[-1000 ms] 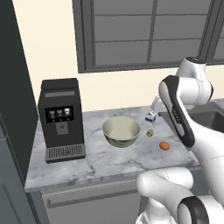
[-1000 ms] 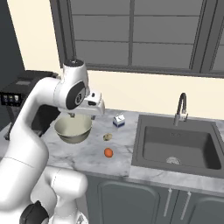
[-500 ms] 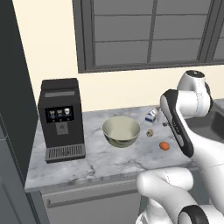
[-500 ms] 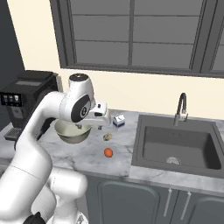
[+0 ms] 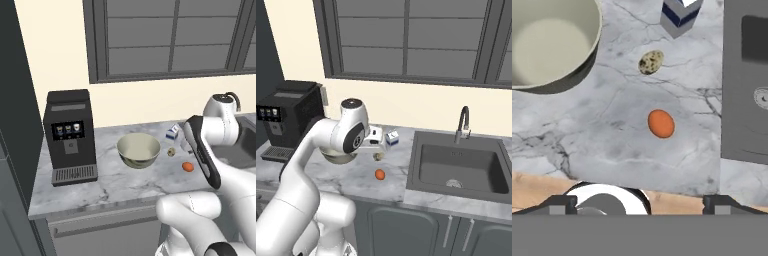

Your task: Gather the eggs and milk located in the vicinity of the sink area and place them right next to the bowl.

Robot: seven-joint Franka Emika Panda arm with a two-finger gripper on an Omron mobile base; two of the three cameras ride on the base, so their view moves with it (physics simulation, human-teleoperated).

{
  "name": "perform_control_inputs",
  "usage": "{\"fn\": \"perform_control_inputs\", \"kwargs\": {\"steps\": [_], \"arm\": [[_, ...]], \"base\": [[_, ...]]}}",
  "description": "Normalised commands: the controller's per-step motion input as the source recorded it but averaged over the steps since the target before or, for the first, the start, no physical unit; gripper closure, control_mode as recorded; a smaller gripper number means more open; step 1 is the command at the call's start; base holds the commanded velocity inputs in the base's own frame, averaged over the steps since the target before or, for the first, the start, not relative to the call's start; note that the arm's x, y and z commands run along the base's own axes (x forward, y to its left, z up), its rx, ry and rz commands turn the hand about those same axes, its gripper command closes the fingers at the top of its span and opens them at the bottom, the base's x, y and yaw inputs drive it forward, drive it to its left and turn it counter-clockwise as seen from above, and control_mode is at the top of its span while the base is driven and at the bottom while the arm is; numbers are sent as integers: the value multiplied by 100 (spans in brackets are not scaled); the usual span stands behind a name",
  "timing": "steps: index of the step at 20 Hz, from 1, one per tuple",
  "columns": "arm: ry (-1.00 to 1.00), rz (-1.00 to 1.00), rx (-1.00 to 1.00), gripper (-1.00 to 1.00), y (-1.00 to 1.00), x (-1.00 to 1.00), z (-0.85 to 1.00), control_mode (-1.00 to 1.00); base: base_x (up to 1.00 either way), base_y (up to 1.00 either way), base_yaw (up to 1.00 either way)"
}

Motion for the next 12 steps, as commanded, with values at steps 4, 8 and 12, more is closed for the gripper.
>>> {"fn": "perform_control_inputs", "kwargs": {"steps": [4, 8, 12], "arm": [[2, 15, -2, -100, -1, 10, -32, -100], [2, 16, -2, -100, 0, 13, -36, -100], [1, 16, -2, -100, -1, 16, -34, -100]], "base": [[0, 0, 0], [0, 0, 0], [0, 0, 0]]}}
